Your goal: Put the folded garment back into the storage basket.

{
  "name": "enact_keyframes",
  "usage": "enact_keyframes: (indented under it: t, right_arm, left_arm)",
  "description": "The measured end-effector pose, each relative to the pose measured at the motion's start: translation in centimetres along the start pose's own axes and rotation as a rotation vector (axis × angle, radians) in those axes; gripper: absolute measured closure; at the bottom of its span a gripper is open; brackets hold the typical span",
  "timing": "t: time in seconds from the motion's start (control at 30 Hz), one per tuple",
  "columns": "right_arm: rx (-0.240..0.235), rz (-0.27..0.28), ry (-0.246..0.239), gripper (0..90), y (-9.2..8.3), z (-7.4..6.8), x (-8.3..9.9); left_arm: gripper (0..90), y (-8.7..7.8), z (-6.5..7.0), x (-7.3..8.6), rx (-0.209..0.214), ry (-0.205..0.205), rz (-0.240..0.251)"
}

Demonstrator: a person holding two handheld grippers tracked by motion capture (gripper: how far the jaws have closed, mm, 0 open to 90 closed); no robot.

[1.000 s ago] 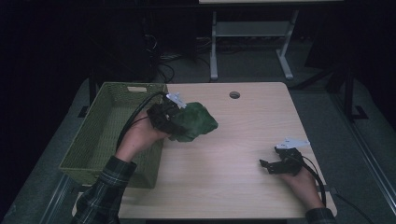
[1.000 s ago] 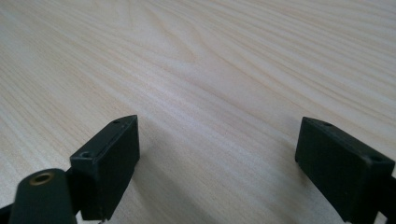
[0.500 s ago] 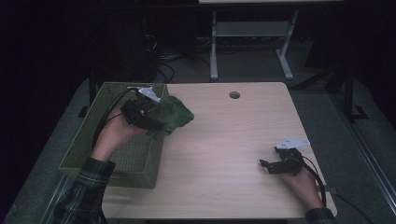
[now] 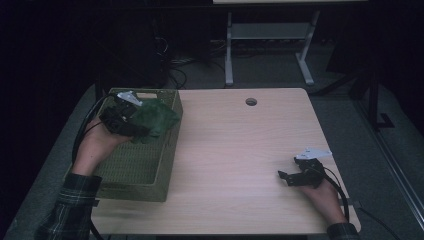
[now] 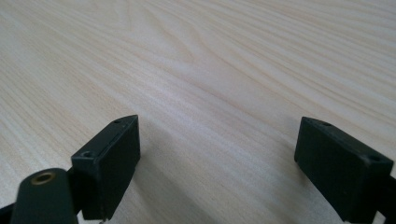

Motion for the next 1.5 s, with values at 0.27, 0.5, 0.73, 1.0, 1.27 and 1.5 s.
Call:
enact_keyframes:
  t: [0.27,0.5,0.73,1.0,1.27,1.5]
  right_arm:
    - [0.000,0.000,0.000,13.8,0.0,0.0,0.0]
    - [0.003,0.000,-0.002,13.8,0.0,0.0,0.0]
    - [0.004,0.000,-0.005,13.8,0.0,0.1,0.0]
    - [0.004,0.000,-0.003,13.8,0.0,0.1,0.0]
    - [0.004,0.000,-0.003,13.8,0.0,0.1,0.0]
    - [0.004,0.001,-0.004,13.8,0.0,0.1,0.0]
  left_arm:
    - [73.0,0.1,-2.1,2.3,-0.061,-0.058,-0.039]
    - [73.0,1.2,-3.4,4.6,-0.106,-0.116,-0.095]
    - [73.0,3.3,-3.8,6.5,-0.107,-0.146,-0.142]
    - [72.9,6.1,-3.3,7.8,-0.086,-0.155,-0.198]
    - [72.2,9.1,-2.9,8.9,-0.065,-0.157,-0.247]
    - [70.8,10.7,-2.5,9.7,-0.047,-0.158,-0.269]
Point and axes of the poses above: each handheld gripper's, and its own axes: y roughly forward along the jaws, x roughly out of its underside, z roughly to its right, the point moved 3 cm from there along y, roughly forward along the jaws, and after that the axes turned 12 degrees about -x, right-handed, at the moved point
